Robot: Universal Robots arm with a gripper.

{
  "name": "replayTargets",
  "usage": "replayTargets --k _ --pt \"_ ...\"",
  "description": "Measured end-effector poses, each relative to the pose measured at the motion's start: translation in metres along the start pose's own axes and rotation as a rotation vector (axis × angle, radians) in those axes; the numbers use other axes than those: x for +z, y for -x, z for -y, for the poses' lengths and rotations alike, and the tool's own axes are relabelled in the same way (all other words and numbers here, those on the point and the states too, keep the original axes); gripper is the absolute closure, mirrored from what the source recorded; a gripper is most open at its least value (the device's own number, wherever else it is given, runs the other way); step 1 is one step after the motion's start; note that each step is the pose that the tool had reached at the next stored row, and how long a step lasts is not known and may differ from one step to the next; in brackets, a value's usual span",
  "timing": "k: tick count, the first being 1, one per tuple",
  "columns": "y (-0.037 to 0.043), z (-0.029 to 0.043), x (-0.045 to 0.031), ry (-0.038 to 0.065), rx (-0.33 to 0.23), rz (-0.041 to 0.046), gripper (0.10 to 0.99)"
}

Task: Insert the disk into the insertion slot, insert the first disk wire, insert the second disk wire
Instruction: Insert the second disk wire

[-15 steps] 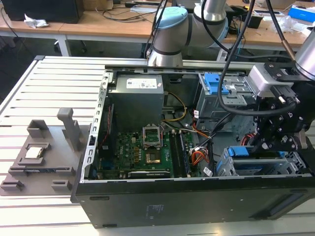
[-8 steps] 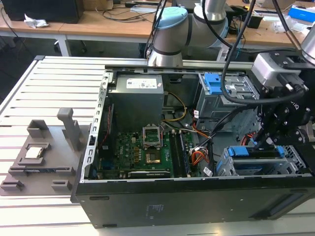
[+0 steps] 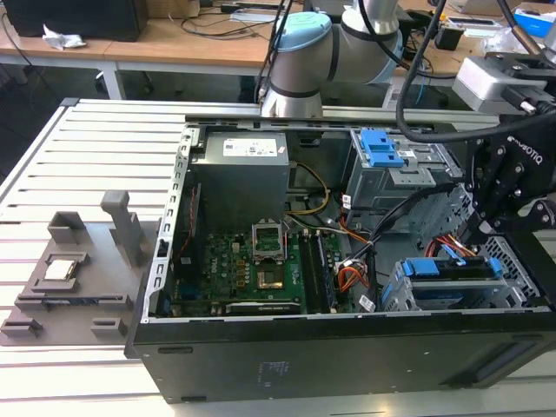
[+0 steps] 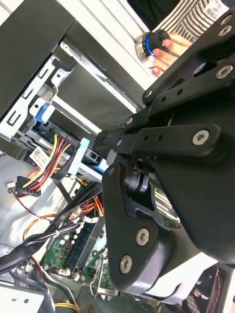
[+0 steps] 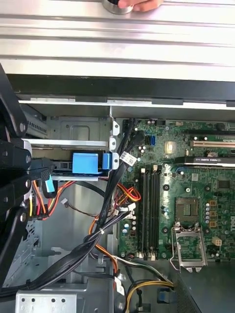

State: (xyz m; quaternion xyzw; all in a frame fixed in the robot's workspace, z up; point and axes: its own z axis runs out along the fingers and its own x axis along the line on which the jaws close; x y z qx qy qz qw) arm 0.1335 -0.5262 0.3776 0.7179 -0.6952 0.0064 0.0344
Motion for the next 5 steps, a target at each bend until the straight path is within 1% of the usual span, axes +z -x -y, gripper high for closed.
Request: replayTargets --k 5 --pt "0.0 0.0 -0.0004 0.0 0.0 -0.0002 0.98"
